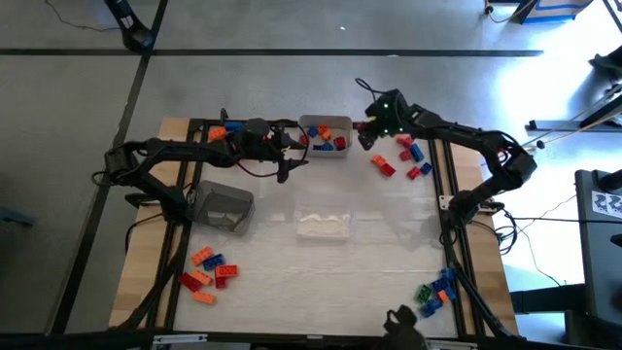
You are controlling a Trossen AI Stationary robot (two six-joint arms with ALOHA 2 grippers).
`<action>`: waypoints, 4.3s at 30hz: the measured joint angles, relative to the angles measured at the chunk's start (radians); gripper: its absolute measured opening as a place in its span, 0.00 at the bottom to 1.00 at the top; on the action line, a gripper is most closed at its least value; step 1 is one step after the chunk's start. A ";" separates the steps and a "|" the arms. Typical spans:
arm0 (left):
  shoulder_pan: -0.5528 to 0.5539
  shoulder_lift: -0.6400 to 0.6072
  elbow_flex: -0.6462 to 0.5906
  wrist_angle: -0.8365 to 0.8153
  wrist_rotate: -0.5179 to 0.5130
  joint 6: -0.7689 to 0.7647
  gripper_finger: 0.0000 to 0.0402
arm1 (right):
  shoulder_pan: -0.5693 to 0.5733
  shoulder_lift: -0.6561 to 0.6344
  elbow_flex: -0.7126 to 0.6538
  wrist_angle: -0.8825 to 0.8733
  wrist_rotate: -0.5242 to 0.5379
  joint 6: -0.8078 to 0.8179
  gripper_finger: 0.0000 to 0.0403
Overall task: Sort blocks by size
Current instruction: Put the small red game piece into the gray bin, then put the big orange game piece into the transparent bin
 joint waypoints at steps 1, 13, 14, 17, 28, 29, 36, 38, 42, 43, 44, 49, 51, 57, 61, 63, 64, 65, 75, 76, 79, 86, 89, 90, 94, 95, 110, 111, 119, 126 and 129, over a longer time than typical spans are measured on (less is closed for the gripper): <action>0.001 0.000 0.000 0.000 0.000 0.000 0.55 | 0.015 0.000 0.000 0.027 0.001 0.000 0.36; -0.001 0.000 0.000 0.007 0.000 -0.001 0.55 | 0.160 0.086 0.000 0.367 0.012 -0.007 0.38; -0.003 0.000 0.000 0.007 0.000 -0.001 0.55 | 0.164 0.097 0.000 0.375 0.013 -0.008 0.38; -0.004 0.000 0.000 0.007 0.000 0.000 0.55 | 0.164 0.124 0.000 0.379 0.013 -0.008 0.38; -0.004 0.000 0.000 0.006 0.001 -0.001 0.55 | 0.164 0.145 -0.001 0.402 0.055 0.019 0.50; -0.004 0.000 0.000 0.006 0.001 -0.001 0.55 | 0.164 0.145 -0.001 0.401 0.055 0.021 0.53; -0.004 0.000 0.000 0.006 0.001 -0.029 0.55 | 0.164 0.137 -0.001 0.386 0.054 0.017 0.68; -0.004 0.000 0.000 0.006 0.001 -0.042 0.55 | 0.165 0.114 -0.001 0.377 0.046 -0.001 0.69; -0.004 0.000 0.000 0.004 0.001 -0.049 0.55 | 0.169 0.035 -0.001 0.310 0.047 -0.033 0.69; -0.004 0.000 0.000 0.000 0.001 -0.049 0.55 | 0.169 0.014 -0.001 0.280 0.047 -0.039 0.68; -0.004 0.000 0.000 -0.004 0.001 -0.049 0.55 | 0.169 -0.007 -0.001 0.258 0.047 -0.046 0.68; -0.004 0.000 0.000 -0.018 0.002 -0.051 0.55 | 0.169 -0.094 -0.006 0.164 0.056 -0.076 0.65; -0.004 0.000 0.000 -0.020 0.001 -0.053 0.55 | 0.169 -0.113 -0.023 0.157 0.056 -0.078 0.65; -0.004 0.001 0.000 -0.057 0.001 -0.041 0.55 | 0.169 -0.142 -0.090 0.148 0.056 -0.078 0.65; -0.004 0.001 0.000 -0.081 -0.017 -0.022 0.55 | 0.169 -0.149 -0.140 0.147 0.056 -0.056 0.65; -0.004 0.001 0.002 -0.102 -0.068 -0.009 0.55 | 0.169 -0.154 -0.165 0.148 0.056 -0.050 0.65; -0.003 -0.003 0.009 -0.134 -0.103 0.004 0.55 | 0.169 -0.156 -0.175 0.147 0.057 -0.050 0.65; 0.001 -0.011 0.018 -0.181 -0.146 0.014 0.55 | 0.169 -0.159 -0.185 0.148 0.061 -0.049 0.65; 0.098 -0.080 0.152 -0.542 -0.442 -0.010 0.55 | 0.169 -0.164 -0.244 0.153 0.064 -0.025 0.65; 0.119 -0.078 0.153 -0.549 -0.445 -0.028 0.55 | 0.169 -0.164 -0.246 0.153 0.064 -0.025 0.65; 0.181 -0.064 0.153 -0.586 -0.448 -0.103 0.55 | 0.169 -0.164 -0.246 0.152 0.063 -0.025 0.65; 0.260 0.023 0.153 -0.616 -0.447 -0.170 0.55 | 0.169 -0.164 -0.246 0.164 0.055 -0.037 0.65; 0.280 0.074 0.153 -0.625 -0.444 -0.176 0.55 | 0.169 -0.164 -0.246 0.173 0.055 -0.038 0.65; 0.288 0.090 0.153 -0.624 -0.443 -0.178 0.55 | 0.169 -0.164 -0.246 0.176 0.055 -0.039 0.65; 0.318 0.152 0.166 -0.625 -0.444 -0.182 0.55 | 0.169 -0.164 -0.246 0.181 0.055 -0.037 0.65; 0.324 0.166 0.173 -0.626 -0.444 -0.181 0.55 | 0.169 -0.164 -0.246 0.181 0.055 -0.037 0.65; 0.310 0.279 0.206 -0.658 -0.344 -0.137 0.55 | 0.169 -0.164 -0.246 0.172 0.055 -0.033 0.65; 0.300 0.278 0.206 -0.657 -0.340 -0.128 0.55 | 0.169 -0.164 -0.246 0.172 0.055 -0.033 0.65; 0.184 0.273 0.208 -0.729 -0.337 -0.023 0.55 | 0.169 -0.164 -0.246 0.159 0.055 -0.033 0.65; 0.086 0.204 0.201 -0.766 -0.342 -0.022 0.55 | 0.169 -0.164 -0.246 0.157 0.055 -0.033 0.65; 0.061 0.128 0.203 -0.775 -0.358 -0.042 0.55 | 0.169 -0.164 -0.246 0.157 0.055 -0.033 0.65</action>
